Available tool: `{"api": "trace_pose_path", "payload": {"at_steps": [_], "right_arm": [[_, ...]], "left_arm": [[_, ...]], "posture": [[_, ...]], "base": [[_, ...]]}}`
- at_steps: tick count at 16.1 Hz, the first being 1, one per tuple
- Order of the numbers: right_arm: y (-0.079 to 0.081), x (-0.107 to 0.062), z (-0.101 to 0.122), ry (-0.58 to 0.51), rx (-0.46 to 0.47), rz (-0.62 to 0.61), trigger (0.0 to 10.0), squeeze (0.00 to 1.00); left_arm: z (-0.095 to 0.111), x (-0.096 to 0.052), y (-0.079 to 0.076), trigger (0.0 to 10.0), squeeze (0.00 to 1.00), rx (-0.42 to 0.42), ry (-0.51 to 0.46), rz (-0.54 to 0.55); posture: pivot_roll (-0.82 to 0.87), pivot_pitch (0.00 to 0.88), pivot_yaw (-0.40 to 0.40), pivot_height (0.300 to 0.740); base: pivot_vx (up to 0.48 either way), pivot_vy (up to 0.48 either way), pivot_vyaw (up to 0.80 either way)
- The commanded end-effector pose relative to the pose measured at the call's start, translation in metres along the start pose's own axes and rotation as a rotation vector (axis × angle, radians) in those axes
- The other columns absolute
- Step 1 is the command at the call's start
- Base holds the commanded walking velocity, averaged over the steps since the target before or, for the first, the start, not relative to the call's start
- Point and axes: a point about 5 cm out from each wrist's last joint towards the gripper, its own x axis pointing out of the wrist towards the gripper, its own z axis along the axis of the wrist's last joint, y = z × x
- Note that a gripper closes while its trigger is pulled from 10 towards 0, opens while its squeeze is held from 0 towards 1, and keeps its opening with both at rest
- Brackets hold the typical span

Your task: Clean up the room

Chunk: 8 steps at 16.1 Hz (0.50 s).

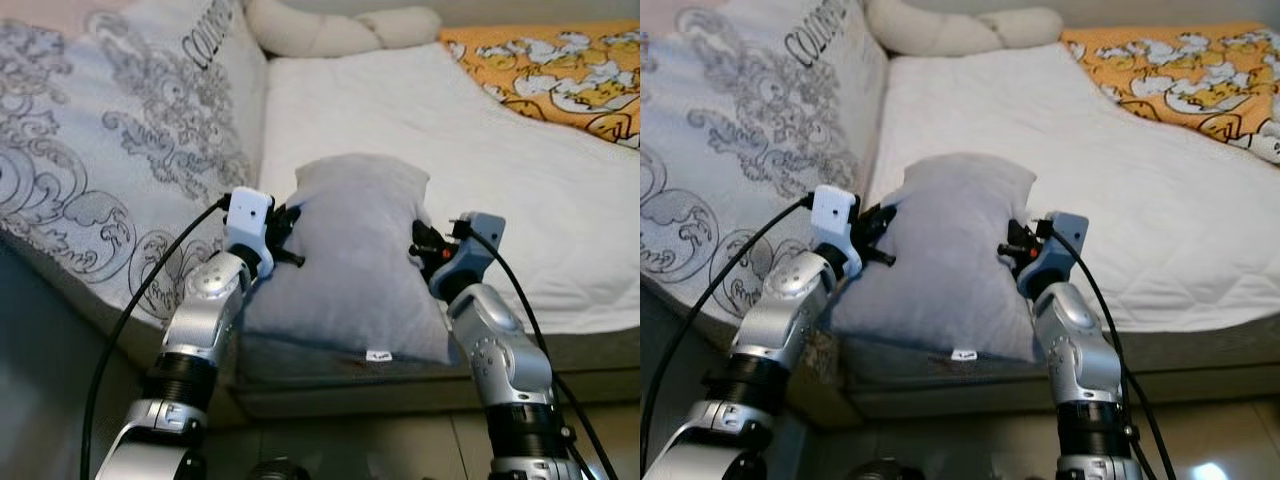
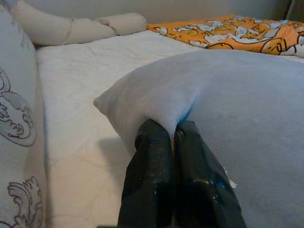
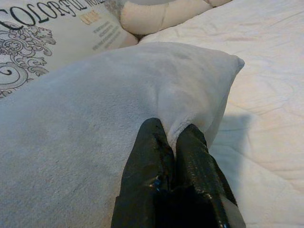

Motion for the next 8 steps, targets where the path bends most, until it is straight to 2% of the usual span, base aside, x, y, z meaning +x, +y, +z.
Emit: {"api": "trace_pose_path", "payload": {"at_steps": [1,4,8], "right_arm": [[-0.0004,0.0023,0.012,-0.05,-0.011,-0.005,10.0,0.0],[0.0005,0.0022,0.0104,-0.044,-0.019,0.0,10.0,0.0],[0.0026,0.002,0.0094,-0.029,-0.03,0.028,10.0,0.0]], "left_arm": [[0.0114,0.0019,0.0062,10.0,0.0,0.006,-0.046,0.031],[0.0081,0.001,0.0041,10.0,0.0,0.011,-0.041,0.031],[0.0097,-0.0001,0.009,10.0,0.0,0.005,-0.045,0.048]], "posture": [[0.02,0.0,0.085,0.74],[0.01,0.0,0.087,0.74],[0.02,0.0,0.088,0.74]], "base": [[0.292,0.0,0.0],[0.339,0.0,0.0],[0.403,0.0,0.0]]}}
